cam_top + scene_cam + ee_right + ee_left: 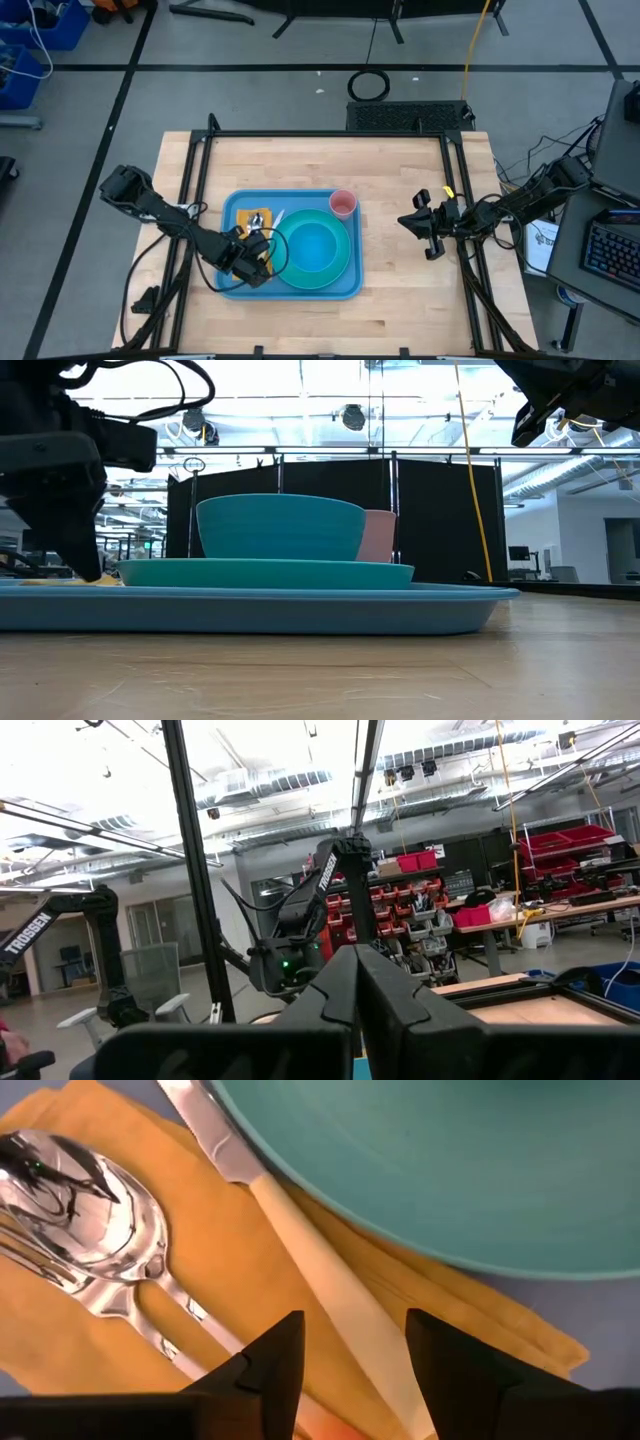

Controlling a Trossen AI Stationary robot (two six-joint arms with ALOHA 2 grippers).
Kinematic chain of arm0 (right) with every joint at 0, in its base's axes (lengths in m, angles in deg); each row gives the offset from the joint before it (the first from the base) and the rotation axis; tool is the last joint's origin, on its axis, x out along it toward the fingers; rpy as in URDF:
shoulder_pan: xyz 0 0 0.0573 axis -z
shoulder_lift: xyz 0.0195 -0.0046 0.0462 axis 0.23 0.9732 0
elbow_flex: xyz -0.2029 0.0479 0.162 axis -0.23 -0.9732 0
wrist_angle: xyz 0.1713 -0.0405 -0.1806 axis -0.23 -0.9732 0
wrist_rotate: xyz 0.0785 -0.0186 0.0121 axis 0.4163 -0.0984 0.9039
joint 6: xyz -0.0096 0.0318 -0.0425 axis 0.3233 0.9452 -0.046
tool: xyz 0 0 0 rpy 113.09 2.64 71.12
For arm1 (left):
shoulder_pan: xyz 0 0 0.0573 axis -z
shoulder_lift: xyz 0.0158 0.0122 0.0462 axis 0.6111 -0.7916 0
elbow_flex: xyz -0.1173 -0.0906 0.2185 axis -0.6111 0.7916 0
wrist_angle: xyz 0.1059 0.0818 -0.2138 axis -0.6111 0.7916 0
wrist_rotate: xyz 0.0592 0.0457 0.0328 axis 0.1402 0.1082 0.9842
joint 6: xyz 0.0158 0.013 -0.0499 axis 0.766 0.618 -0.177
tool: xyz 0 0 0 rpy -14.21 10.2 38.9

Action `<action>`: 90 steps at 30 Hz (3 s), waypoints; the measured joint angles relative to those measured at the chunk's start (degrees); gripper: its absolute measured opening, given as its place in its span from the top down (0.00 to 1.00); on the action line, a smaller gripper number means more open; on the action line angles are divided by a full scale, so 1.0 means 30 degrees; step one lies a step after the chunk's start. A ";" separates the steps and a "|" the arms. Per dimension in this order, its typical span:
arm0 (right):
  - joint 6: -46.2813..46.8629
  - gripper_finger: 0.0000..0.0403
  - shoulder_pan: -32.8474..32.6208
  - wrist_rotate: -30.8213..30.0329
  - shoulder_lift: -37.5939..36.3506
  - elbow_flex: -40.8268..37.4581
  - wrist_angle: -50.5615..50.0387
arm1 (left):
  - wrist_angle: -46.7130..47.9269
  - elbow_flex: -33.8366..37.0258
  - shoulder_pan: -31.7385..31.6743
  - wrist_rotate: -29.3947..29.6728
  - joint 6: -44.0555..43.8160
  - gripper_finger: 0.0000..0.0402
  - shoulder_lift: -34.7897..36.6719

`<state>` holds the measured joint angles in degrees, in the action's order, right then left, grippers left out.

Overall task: Set up tray
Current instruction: Put the yellow knife on the blue serving tray to the left of the orange spoon

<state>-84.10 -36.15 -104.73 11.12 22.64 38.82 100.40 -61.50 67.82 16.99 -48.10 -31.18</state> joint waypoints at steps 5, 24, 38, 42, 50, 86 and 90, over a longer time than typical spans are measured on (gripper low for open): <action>-0.0002 1.00 -0.0004 0.0000 0.0000 0.0000 0.0000 | 0.0011 0.0007 0.0004 -0.0047 0.0243 0.54 0.0000; 0.0000 1.00 -0.0003 0.0000 0.0000 0.0000 0.0000 | -0.2214 0.1668 0.0094 -0.0354 -0.0505 0.54 0.0079; 0.0000 1.00 -0.0007 0.0007 0.0000 0.0005 0.0000 | -0.2153 0.1661 0.0094 -0.1402 -0.0031 0.56 0.0138; 0.0000 1.00 -0.0007 0.0006 0.0000 0.0000 0.0000 | -0.2140 0.1661 0.0094 -0.1582 0.0133 0.67 0.0211; 0.0000 1.00 0.0001 0.0000 0.0000 0.0007 -0.0007 | -0.1985 0.1647 0.0087 -0.1590 0.0251 0.79 0.0211; 0.0000 1.00 0.0001 0.0005 0.0000 0.0005 -0.0006 | -0.1801 0.1643 0.0873 -0.0158 -0.4930 0.80 0.0578; -0.0003 1.00 -0.0004 0.0007 0.0000 0.0004 -0.0007 | -0.1861 0.1639 0.1077 0.0638 -0.6169 0.80 0.0943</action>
<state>-84.11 -36.16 -104.71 11.12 22.66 38.79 94.82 -56.58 71.05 18.90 -66.61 -28.35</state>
